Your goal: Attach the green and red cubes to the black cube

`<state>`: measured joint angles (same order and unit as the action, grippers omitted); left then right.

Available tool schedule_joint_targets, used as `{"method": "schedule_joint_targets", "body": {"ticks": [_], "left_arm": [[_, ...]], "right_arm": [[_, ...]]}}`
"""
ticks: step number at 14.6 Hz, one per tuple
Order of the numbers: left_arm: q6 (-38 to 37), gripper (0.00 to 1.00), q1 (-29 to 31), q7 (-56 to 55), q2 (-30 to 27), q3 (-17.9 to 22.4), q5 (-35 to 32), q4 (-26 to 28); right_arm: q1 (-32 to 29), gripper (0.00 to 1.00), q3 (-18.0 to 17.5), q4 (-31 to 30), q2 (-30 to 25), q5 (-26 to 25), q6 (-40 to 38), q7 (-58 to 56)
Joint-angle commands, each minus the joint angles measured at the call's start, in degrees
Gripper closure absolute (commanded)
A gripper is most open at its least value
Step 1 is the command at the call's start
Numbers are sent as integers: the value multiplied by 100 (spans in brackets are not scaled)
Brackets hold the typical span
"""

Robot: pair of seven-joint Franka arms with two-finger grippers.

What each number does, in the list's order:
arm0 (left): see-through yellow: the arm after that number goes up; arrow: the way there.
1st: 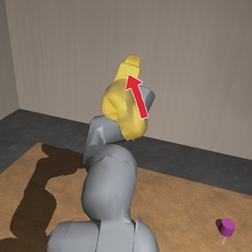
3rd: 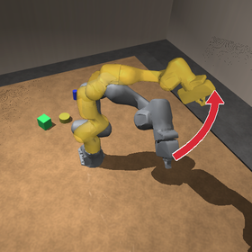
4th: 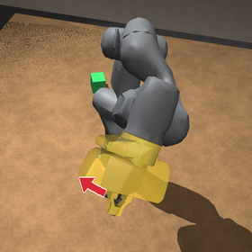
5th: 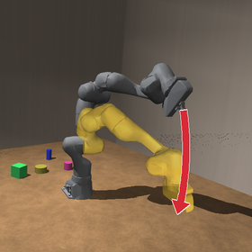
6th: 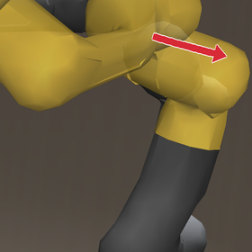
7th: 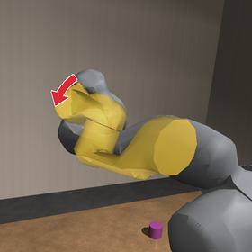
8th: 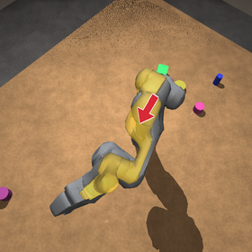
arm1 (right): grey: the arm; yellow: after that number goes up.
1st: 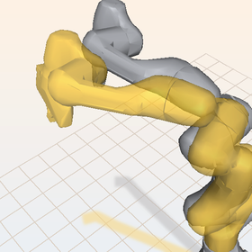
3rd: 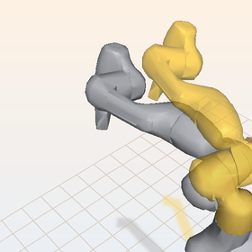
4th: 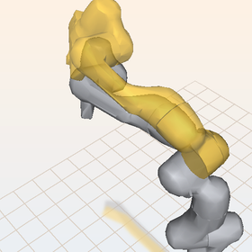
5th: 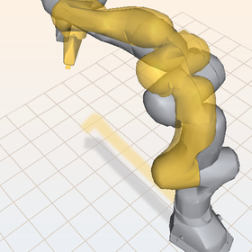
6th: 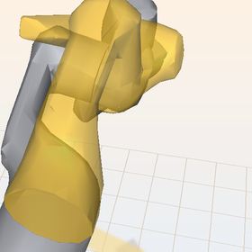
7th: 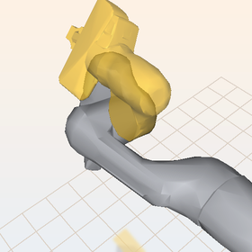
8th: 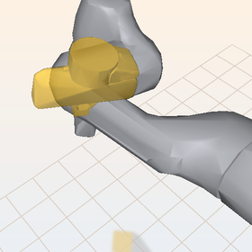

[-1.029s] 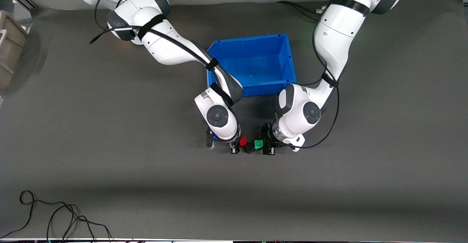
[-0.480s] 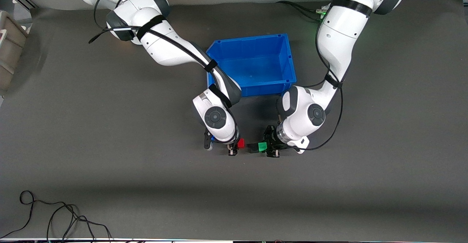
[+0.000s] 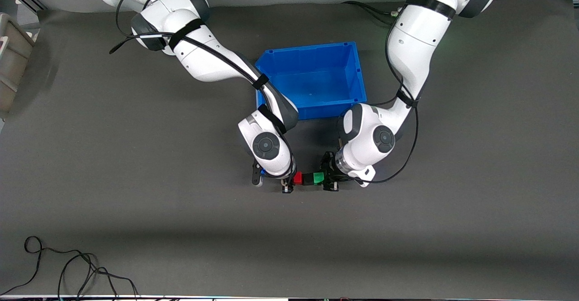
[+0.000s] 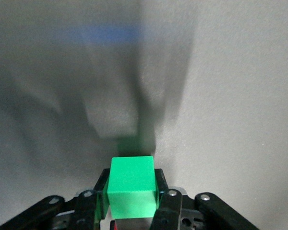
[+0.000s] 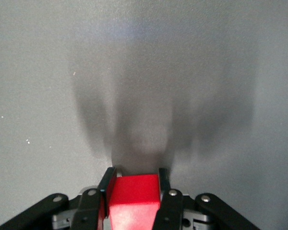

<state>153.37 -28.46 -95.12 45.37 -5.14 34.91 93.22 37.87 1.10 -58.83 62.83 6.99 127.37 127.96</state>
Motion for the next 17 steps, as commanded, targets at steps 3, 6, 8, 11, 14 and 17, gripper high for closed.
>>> {"method": "schedule_joint_targets", "body": {"ticks": [3,6,8,11,14,17], "left_arm": [[0,100,-204,-129,25,48,16,-76],[0,0,-195,-76,16,57,-28,-93],[-96,0,-125,-68,-36,92,-46,-85],[-437,0,-46,-24,-273,390,-256,-32],[-1236,0,251,562,-589,725,-257,38],[-1940,0,971,2089,-1221,734,-265,493]], "right_arm": [[10,100,22,214,124,-13,7,-7],[36,0,13,214,106,-13,7,-655],[36,0,13,214,89,-13,7,-719],[1,0,22,206,-25,-5,-63,-763],[-288,0,-13,197,-463,31,-640,-1305],[-604,0,-22,188,-1209,66,-1720,-2316]]}}
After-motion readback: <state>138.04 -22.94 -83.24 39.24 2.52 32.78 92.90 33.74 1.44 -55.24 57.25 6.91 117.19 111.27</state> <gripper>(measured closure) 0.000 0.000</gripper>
